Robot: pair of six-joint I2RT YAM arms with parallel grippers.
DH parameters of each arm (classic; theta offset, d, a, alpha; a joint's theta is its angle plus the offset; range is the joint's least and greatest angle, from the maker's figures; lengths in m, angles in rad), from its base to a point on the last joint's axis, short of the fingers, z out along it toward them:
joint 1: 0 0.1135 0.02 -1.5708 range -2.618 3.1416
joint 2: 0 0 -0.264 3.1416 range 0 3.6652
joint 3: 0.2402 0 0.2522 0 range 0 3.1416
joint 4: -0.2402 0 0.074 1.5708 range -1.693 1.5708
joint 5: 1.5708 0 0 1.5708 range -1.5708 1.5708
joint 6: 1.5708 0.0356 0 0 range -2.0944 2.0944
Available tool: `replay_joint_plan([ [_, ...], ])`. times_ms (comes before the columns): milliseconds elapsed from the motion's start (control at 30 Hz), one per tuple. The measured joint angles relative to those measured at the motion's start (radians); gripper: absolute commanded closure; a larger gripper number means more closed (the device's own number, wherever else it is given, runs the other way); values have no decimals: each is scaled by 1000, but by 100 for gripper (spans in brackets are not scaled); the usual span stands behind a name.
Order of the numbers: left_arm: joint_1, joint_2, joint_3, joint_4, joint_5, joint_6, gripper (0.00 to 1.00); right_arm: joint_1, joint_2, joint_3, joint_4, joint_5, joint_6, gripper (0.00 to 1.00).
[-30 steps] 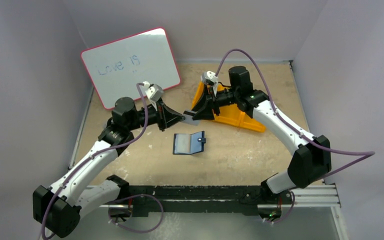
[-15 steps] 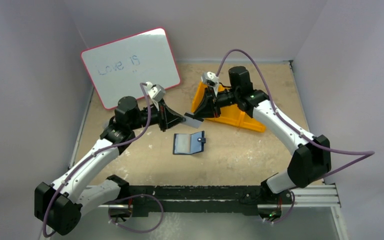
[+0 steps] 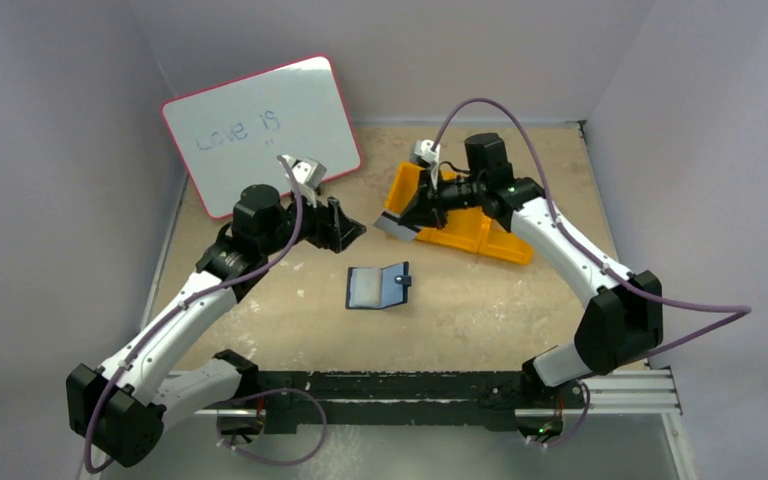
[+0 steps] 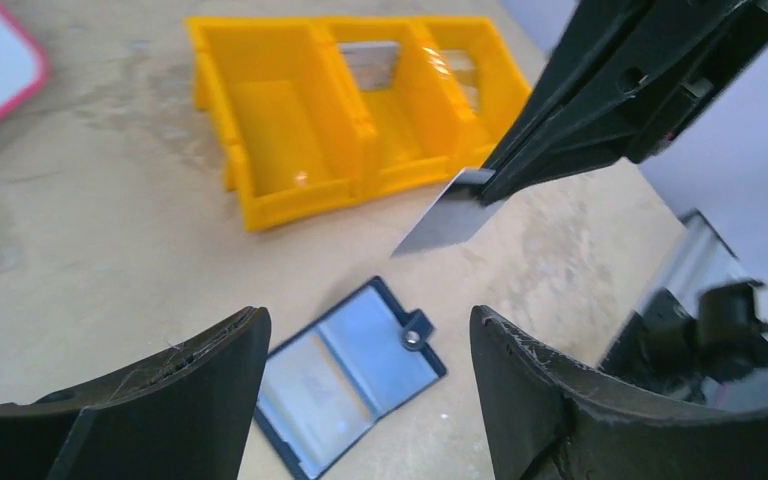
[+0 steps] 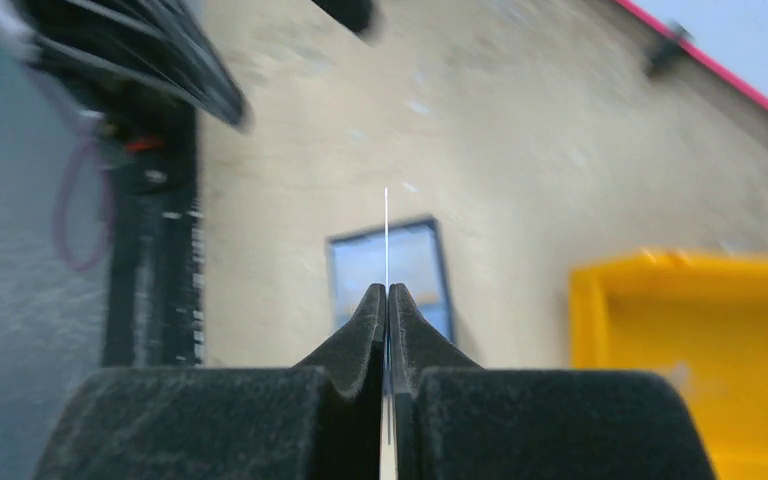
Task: Take the credit cards out of the card holder
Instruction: Place the credit card in the storage box.
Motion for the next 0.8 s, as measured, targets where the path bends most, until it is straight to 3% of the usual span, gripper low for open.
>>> replay_joint_plan([
  [267, 0, -51, -13, -51, -270, -36, 24, -181, 84, 77, -169, 269, -157, 100],
  [433, 0, -52, -34, -58, -300, -55, 24, -264, 123, 151, -242, 377, -311, 100],
  [600, 0, -48, -36, -71, -300, -55, 25, -270, 245, 324, -386, 414, -465, 100],
  [800, 0, -57, -43, -73, -299, -55, 25, -282, 325, 339, -485, 444, -540, 100],
])
